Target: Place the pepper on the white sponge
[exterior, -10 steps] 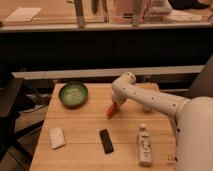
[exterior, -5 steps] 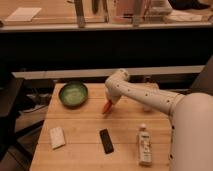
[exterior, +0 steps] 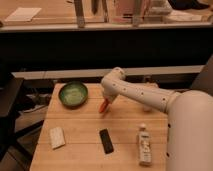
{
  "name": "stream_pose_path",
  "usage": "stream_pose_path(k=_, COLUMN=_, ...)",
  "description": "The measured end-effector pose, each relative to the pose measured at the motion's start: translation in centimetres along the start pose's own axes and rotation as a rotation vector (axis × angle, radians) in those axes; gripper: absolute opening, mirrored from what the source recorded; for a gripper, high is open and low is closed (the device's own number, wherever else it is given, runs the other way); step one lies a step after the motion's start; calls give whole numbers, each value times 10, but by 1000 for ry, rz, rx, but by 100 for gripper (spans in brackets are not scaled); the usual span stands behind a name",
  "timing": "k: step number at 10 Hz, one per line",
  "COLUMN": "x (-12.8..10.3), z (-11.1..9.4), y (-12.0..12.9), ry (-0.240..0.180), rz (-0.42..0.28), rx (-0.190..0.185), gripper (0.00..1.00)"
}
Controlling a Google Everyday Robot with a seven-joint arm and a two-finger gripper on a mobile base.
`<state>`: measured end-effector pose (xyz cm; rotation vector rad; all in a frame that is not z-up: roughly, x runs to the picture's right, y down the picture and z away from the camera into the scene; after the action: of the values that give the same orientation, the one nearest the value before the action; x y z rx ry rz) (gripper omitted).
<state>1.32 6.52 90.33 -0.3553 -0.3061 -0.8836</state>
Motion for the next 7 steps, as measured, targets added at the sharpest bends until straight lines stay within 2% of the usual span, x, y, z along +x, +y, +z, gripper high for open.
stream_pose_path(k=4, x=-1, z=-1, y=-7, ry=5, rz=-33, rx=5, gripper=4)
stream_pose_path(k=7, x=-16, z=0, y=-30, ry=7, rz=-80, rx=8, gripper=4)
